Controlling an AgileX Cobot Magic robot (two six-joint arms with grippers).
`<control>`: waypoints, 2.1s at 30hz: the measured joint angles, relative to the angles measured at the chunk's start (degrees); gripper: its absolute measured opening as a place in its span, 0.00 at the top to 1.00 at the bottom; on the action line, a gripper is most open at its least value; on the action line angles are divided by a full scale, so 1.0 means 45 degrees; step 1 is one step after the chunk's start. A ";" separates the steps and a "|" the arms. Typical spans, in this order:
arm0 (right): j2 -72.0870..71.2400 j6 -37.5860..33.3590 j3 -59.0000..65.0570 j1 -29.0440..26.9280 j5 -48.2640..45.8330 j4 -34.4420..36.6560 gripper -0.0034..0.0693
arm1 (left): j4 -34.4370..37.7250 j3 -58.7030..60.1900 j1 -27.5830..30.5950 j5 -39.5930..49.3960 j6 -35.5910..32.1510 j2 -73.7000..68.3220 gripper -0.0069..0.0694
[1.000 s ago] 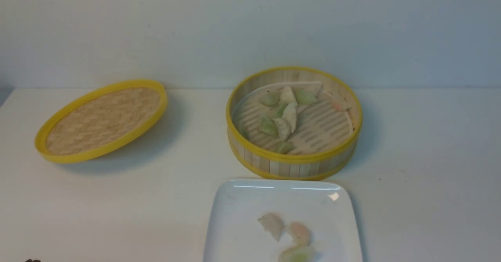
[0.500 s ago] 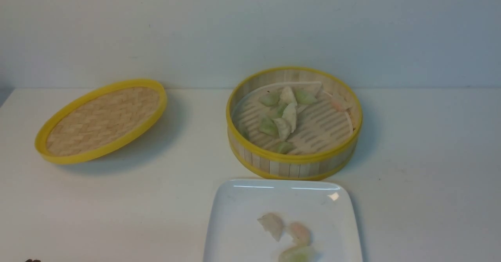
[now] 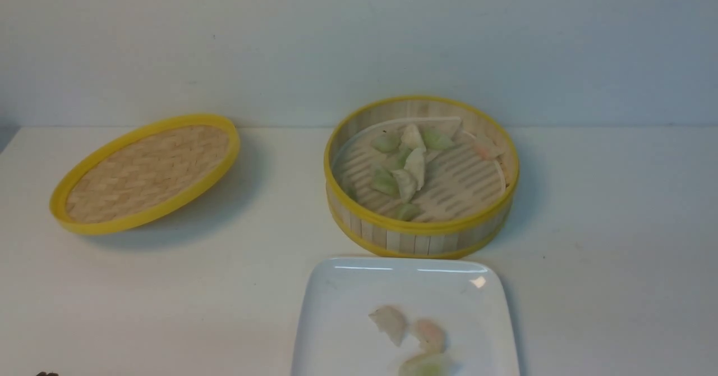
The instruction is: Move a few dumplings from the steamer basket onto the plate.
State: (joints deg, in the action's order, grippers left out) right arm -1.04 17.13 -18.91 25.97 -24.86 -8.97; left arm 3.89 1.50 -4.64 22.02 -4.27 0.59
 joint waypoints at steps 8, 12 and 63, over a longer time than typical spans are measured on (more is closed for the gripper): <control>0.0000 -0.0062 0.3906 -0.4413 -0.0223 -0.0035 0.95 | 0.0000 0.0000 0.0000 0.0000 0.0000 0.0000 0.92; 0.0021 -0.0100 0.4414 -0.5231 0.0202 -0.0091 0.95 | 0.0000 0.0000 0.0000 0.0000 0.0000 0.0000 0.92; 0.0021 -0.0304 0.4454 -0.5402 0.0451 -0.0241 0.95 | 0.0000 0.0000 0.0000 0.0000 0.0000 0.0000 0.92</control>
State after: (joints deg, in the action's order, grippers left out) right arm -0.94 15.76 1.13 1.66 -22.83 -10.05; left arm 3.89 1.50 -4.64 22.02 -4.27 0.59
